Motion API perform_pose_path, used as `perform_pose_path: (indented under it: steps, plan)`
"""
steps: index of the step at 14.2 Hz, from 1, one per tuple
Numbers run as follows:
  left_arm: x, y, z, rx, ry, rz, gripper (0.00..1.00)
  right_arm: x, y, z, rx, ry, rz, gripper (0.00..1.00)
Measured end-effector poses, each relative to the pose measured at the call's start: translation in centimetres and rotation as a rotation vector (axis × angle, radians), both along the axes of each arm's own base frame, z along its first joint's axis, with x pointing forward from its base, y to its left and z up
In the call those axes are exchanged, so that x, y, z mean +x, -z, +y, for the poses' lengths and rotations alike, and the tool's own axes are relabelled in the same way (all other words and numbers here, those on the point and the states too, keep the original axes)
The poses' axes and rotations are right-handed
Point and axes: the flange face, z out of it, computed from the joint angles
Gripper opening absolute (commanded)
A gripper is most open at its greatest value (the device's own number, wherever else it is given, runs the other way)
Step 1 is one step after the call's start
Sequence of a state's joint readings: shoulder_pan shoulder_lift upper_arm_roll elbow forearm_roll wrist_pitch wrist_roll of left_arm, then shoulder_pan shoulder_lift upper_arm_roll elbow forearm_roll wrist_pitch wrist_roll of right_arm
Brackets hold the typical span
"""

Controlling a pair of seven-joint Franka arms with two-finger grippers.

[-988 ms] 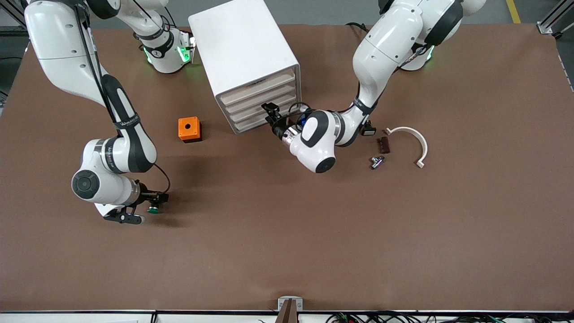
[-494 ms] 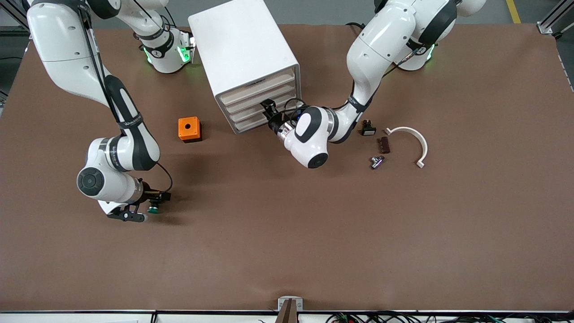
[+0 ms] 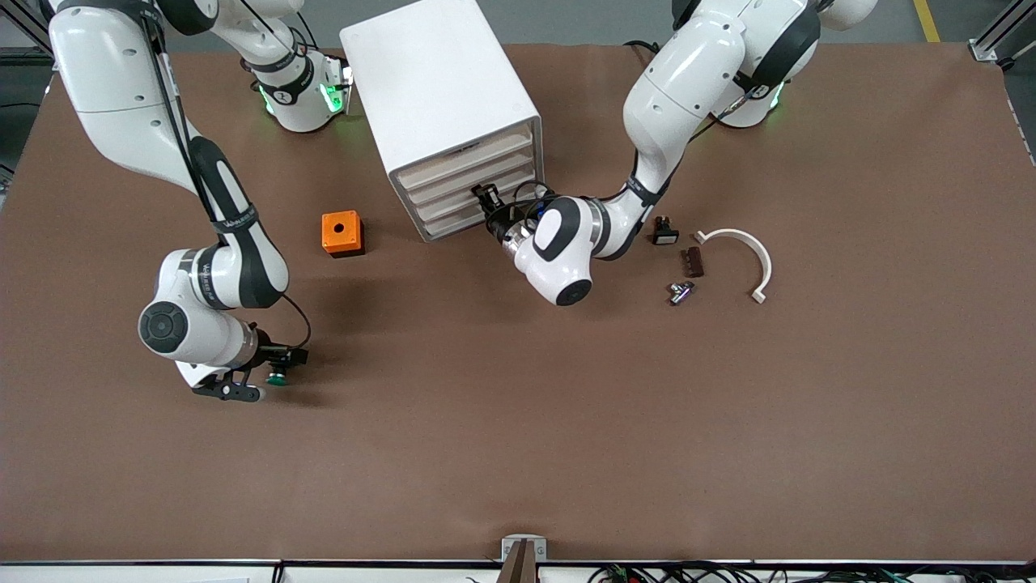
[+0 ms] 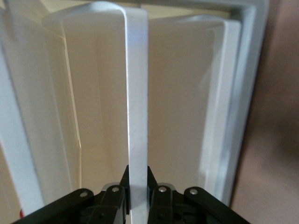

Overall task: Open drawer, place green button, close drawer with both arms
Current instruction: 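Pull the drawer open with the left gripper while the right gripper lifts the button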

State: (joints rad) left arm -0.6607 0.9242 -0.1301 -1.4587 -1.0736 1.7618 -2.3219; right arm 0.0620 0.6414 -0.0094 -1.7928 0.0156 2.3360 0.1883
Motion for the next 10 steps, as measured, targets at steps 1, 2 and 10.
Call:
perform_pose_path:
  steps: [1,2,10]
  plan:
    - [1.3,-0.3,0.7,0.007,-0.015,-0.011,0.00,0.0,0.0,-0.1,0.000,0.001,-0.003,0.66]
    - [2.9,-0.6,1.8,0.012,-0.036,-0.023,0.00,0.0,0.0,-0.1,-0.001,0.002,-0.004,0.56]
    - [14.6,-2.9,12.2,0.000,-0.223,-0.117,0.99,0.0,0.0,-0.1,-0.001,0.001,-0.002,0.27]
